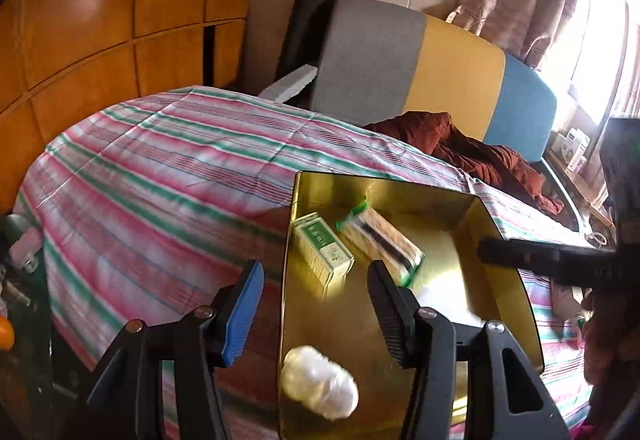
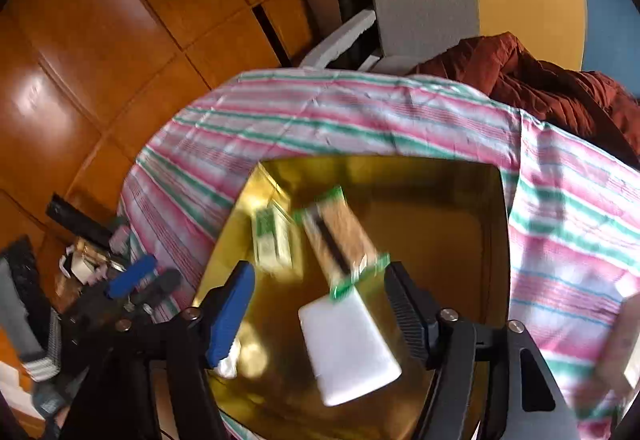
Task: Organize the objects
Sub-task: 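Lower the green box and cracker packet into the gold tray and open both grippers, then withdraw both grippers from the tray back toward the item pile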
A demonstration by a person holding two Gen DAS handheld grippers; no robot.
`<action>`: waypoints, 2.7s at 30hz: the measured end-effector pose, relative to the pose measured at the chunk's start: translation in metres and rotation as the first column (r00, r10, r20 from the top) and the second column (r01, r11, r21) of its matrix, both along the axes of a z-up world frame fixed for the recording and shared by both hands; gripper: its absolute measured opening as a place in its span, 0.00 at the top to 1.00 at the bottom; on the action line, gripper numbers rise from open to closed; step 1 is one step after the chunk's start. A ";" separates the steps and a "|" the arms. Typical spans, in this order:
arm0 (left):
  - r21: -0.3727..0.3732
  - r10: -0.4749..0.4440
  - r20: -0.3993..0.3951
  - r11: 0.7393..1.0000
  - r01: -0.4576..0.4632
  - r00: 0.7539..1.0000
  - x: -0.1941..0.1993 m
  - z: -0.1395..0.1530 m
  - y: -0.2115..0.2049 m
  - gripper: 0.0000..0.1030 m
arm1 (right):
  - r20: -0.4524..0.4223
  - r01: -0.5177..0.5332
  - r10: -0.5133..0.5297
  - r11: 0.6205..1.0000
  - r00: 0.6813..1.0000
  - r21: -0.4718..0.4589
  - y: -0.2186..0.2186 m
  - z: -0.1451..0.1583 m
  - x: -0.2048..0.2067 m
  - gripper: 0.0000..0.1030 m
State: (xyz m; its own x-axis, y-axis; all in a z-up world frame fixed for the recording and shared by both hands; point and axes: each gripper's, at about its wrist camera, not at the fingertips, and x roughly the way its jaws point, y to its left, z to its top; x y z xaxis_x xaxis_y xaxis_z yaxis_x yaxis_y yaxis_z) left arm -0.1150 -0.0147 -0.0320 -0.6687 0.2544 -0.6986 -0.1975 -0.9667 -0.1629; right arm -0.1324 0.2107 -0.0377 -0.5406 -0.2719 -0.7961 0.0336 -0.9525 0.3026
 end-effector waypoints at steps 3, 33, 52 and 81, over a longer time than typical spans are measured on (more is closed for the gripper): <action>-0.014 0.032 0.003 0.999 -0.032 0.999 0.008 0.001 -0.002 0.47 | -0.014 -0.014 0.015 0.999 1.000 0.051 -0.006 -0.004 0.019 0.13; -0.067 0.007 -0.006 0.998 -0.007 1.000 0.073 0.003 0.029 0.47 | -0.246 0.163 -0.099 0.954 0.964 0.252 0.001 0.007 0.125 0.00; -0.086 -0.103 0.021 0.991 0.105 0.994 0.086 0.000 0.068 0.47 | -0.247 0.296 -0.239 0.927 0.939 0.228 0.055 0.003 0.147 0.00; -0.144 -0.568 0.018 0.813 0.565 0.823 0.122 0.013 0.210 0.46 | -0.110 0.804 -0.799 0.572 0.591 0.164 0.366 -0.019 0.297 0.00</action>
State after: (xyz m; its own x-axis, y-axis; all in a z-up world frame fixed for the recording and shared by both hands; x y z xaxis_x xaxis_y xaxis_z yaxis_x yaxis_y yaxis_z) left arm 0.0065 0.1952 -0.0193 -0.4530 0.4970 -0.7401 -0.7192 -0.6943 -0.0261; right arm 0.1648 0.5766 -0.0563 -0.4838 0.4236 -0.7658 -0.7662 -0.6278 0.1369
